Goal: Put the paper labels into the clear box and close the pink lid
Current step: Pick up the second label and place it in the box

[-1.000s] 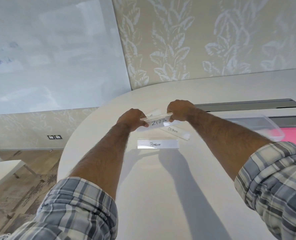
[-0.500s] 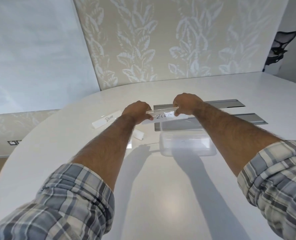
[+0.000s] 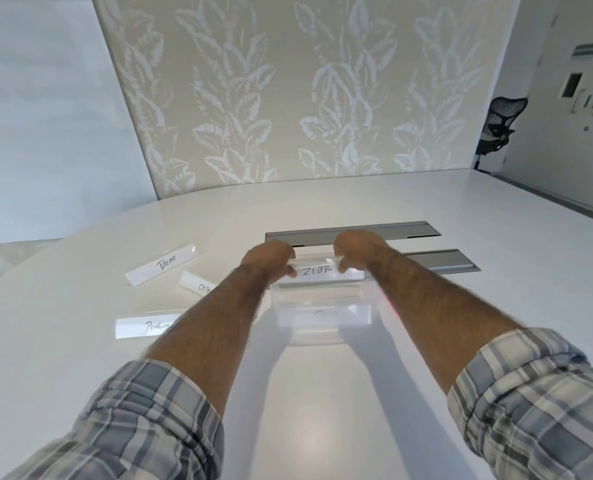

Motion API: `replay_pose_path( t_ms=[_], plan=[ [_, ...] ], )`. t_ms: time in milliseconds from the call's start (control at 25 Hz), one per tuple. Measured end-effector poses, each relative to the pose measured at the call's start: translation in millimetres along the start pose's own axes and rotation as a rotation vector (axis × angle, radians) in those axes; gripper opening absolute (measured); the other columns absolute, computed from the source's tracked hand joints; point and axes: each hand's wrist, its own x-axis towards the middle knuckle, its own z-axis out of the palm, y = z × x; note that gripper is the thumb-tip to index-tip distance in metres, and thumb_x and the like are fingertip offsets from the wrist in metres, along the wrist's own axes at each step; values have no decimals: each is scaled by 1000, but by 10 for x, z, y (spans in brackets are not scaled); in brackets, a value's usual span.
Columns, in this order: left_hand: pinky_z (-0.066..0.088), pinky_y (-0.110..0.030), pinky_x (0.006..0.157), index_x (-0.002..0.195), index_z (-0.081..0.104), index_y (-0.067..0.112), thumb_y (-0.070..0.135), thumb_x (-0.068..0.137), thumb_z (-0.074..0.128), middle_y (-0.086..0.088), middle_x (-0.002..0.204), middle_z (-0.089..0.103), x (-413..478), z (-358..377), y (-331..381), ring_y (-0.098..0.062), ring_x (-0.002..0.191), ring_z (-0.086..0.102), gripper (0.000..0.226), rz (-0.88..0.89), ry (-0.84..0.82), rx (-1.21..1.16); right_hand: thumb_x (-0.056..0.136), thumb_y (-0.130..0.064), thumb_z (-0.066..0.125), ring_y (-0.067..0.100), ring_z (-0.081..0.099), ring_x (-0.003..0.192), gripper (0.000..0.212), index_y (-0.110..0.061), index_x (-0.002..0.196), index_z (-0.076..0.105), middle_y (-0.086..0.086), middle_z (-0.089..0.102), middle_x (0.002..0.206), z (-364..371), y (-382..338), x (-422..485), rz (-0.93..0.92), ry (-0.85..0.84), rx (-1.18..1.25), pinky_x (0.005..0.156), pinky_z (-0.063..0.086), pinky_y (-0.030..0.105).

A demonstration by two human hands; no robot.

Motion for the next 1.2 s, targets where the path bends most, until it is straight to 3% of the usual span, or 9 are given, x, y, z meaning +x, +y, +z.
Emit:
replay_pose_path(
  t_ms=[360,480,760,1200],
  plan=[
    [40,-32,72,114,68,16,23,86,72,-4,116,68,227,234,130,-32,104,65,29,30,-152,165,76,-23,80,29,62,111,46,-12,118,63,8,63,122,271,64,187,-48,-124,-95,90,52,38],
    [43,-33,75,124,65,16,21,87,72,-4,123,65,275,296,185,-32,110,63,38,33,-187,196,78,-22,80,29,61,112,48,-11,121,61,8,62,124,375,76,199,-43,-154,-104,90,51,37],
    [53,-42,88,121,65,9,18,87,72,-9,123,65,348,448,265,-35,110,63,36,49,-258,272,78,-22,80,30,63,110,46,-9,119,63,9,65,121,508,90,245,-74,-222,-135,87,52,37],
    [54,-42,90,127,62,8,19,91,69,-9,126,64,318,490,266,-34,113,63,38,74,-287,324,79,-19,78,29,63,111,47,-8,122,62,10,65,123,593,62,297,-86,-252,-154,91,54,41]
  ],
)
